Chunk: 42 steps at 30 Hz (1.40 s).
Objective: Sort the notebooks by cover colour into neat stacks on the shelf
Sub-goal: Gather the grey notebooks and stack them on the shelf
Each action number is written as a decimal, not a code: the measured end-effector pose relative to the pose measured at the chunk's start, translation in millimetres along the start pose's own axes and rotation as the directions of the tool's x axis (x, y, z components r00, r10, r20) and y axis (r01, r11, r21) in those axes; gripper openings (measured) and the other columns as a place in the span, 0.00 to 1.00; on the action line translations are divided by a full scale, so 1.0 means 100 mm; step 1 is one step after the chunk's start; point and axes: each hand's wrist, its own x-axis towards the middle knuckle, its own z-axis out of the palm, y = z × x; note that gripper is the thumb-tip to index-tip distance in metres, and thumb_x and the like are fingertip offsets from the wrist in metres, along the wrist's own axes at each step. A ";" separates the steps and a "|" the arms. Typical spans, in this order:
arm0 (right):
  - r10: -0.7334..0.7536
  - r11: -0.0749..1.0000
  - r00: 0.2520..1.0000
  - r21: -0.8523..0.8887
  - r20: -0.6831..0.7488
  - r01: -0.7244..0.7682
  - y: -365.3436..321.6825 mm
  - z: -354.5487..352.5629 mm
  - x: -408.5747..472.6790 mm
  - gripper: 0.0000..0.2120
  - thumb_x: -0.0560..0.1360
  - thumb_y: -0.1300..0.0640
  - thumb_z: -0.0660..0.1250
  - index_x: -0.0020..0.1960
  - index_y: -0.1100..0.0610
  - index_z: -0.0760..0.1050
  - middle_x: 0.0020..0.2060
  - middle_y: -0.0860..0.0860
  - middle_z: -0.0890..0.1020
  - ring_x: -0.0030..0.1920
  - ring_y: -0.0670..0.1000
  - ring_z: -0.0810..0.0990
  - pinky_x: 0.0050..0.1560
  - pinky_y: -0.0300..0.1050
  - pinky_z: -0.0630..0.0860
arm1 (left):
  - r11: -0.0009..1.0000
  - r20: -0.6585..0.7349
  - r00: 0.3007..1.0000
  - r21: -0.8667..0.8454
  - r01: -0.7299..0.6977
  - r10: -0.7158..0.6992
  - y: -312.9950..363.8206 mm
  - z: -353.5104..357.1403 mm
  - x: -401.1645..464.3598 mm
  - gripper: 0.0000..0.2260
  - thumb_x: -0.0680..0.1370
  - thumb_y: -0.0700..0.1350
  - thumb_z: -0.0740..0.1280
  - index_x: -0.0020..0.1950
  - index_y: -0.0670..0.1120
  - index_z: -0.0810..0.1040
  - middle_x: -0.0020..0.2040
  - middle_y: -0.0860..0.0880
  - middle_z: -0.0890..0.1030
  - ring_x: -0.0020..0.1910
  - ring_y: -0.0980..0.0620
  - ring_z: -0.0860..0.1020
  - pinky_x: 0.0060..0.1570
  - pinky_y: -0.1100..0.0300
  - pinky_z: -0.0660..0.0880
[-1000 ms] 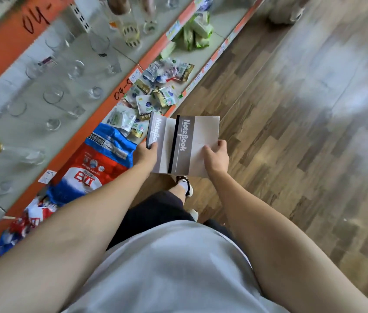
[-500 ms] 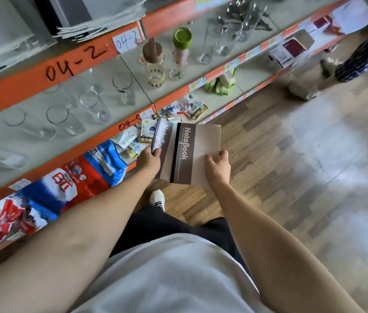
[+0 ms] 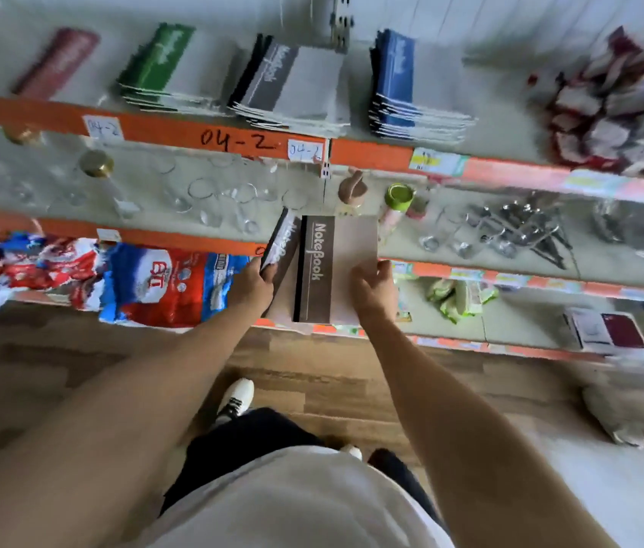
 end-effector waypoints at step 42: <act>-0.253 0.965 0.954 0.035 -0.159 0.261 -2.88 -0.09 1.39 0.10 0.73 0.56 0.64 0.53 0.57 0.73 0.50 0.58 0.82 0.52 0.61 0.81 0.49 0.47 0.74 | 0.906 -0.109 0.985 0.416 -0.078 0.135 2.14 -1.81 1.84 0.17 0.75 0.48 0.66 0.62 0.47 0.72 0.49 0.48 0.79 0.50 0.45 0.81 0.38 0.58 0.68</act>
